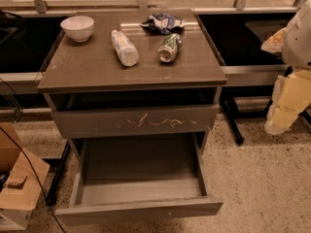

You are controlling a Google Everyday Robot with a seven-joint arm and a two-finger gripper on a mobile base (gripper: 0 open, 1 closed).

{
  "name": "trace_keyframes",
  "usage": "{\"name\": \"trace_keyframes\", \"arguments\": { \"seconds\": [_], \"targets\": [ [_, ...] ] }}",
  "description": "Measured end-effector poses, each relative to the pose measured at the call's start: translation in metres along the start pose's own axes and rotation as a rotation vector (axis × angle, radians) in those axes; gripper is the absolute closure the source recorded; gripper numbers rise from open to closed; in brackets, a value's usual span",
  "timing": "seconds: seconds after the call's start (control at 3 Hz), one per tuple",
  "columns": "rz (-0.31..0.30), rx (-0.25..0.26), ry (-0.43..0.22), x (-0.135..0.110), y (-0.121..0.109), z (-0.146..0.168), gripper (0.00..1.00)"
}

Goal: Close middle drawer

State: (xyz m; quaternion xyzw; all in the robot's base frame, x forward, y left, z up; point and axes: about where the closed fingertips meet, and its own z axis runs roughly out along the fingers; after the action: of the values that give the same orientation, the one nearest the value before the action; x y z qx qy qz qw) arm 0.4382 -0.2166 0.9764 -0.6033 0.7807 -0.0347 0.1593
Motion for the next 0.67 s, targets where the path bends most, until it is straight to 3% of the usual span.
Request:
{"name": "trace_keyframes", "arguments": {
  "seconds": [0.33, 0.67],
  "targets": [
    [0.000, 0.000, 0.000, 0.0000, 0.0000, 0.0000, 0.00],
    [0.000, 0.000, 0.000, 0.0000, 0.0000, 0.0000, 0.16]
  ]
}}
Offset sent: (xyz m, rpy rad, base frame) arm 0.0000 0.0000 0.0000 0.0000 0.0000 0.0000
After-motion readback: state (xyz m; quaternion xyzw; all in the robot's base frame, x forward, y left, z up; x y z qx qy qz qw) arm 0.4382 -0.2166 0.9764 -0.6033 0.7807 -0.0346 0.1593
